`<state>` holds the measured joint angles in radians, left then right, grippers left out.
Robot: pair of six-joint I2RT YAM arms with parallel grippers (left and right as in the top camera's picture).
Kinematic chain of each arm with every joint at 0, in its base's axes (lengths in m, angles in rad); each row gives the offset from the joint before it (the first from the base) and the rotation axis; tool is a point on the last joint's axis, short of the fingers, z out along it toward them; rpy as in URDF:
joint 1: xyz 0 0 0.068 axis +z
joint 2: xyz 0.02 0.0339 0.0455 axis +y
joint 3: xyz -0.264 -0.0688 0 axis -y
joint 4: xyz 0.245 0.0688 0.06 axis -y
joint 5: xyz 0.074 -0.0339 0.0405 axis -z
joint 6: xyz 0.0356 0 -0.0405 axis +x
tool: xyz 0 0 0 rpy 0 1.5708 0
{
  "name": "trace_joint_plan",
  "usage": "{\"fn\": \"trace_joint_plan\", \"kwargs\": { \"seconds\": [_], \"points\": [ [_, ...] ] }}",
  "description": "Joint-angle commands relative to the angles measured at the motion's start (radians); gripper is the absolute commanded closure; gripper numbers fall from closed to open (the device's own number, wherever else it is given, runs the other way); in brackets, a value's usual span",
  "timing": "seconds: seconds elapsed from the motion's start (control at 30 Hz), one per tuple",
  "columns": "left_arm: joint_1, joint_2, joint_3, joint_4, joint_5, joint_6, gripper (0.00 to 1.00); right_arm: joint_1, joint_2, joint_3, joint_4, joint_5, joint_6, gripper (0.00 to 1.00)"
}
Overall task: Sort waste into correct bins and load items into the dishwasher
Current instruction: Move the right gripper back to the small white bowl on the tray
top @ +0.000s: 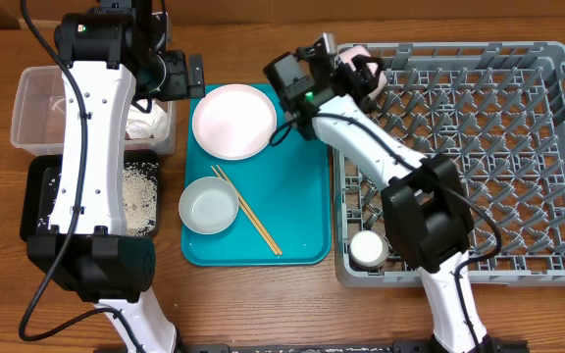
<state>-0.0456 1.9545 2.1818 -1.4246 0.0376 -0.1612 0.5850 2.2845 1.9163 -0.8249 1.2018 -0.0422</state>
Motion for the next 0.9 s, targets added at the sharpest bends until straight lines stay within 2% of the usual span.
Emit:
{"fn": "trace_joint_plan", "kwargs": {
  "seconds": [0.0,0.1,0.2,0.37,0.47,0.67,0.87],
  "points": [
    [0.0,-0.002,0.013,0.0,0.011,-0.003,0.0,0.01,-0.107,0.003,-0.017,-0.108,0.076,0.16],
    [0.0,-0.002,0.013,0.0,0.011,-0.003,0.0,0.01,-0.195,0.003,-0.066,-0.251,0.164,0.09],
    [0.0,-0.002,0.013,0.0,0.011,-0.003,0.0,0.01,-0.291,0.003,-0.117,-0.495,0.204,0.0],
    [0.0,-0.002,0.013,0.0,0.011,-0.003,0.0,0.01,-0.403,0.003,-0.158,-1.137,0.204,0.0],
    [0.0,-0.002,0.013,0.0,0.011,-0.003,0.0,0.01,-0.402,-0.003,-0.157,-1.401,0.226,0.0],
    [0.0,-0.002,0.013,0.0,0.011,-0.003,0.0,0.051,-0.356,-0.126,-0.094,-1.468,0.454,0.06],
    [-0.001,-0.002,0.013,0.0,0.011,-0.003,0.0,0.144,-0.326,-0.277,0.028,-1.465,0.592,0.24]
  ]
}}
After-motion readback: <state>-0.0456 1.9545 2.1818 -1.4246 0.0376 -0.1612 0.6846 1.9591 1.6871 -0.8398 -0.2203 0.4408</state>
